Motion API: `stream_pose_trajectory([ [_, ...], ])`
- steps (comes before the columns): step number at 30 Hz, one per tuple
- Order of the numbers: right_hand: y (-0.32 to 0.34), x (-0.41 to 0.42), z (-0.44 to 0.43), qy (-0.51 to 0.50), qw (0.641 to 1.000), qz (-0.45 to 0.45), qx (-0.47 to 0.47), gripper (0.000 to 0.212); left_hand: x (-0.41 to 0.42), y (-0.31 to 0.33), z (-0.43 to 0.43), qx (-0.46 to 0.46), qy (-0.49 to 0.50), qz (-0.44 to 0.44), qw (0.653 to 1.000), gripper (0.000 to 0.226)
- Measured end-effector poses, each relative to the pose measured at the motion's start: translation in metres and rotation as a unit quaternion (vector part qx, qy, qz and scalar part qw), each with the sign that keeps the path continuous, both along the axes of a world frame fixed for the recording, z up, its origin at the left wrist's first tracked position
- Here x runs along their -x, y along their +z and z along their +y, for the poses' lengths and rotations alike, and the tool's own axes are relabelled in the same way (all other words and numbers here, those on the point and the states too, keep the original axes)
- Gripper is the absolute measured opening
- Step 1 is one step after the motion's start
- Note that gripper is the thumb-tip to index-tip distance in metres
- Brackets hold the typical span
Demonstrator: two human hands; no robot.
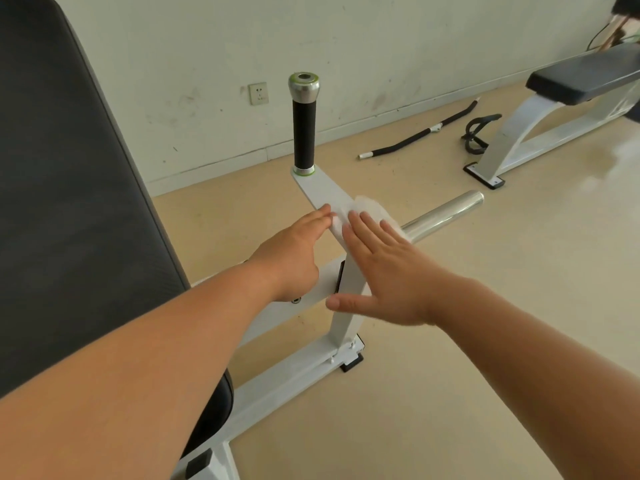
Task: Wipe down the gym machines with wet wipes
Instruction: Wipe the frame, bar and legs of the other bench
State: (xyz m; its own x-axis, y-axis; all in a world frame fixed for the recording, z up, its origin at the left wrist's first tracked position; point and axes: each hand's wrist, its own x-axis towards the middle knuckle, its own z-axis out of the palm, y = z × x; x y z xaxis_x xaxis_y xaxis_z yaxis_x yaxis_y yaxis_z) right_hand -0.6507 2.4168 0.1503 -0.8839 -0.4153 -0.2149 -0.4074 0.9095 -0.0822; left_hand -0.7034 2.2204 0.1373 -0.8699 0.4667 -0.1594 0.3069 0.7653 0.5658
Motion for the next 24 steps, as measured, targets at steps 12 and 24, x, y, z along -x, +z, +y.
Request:
stream_pose_trajectory([
  [12, 0.006, 0.017, -0.025, -0.032, 0.999, -0.025, 0.006, 0.126, -0.003, 0.006, -0.011, 0.188, -0.006, 0.090, 0.978, 0.095],
  [24, 0.013, 0.005, -0.018, -0.027, 0.999, -0.030, -0.005, 0.118, 0.046, 0.024, -0.010, 0.186, -0.055, 0.067, 0.979, 0.097],
])
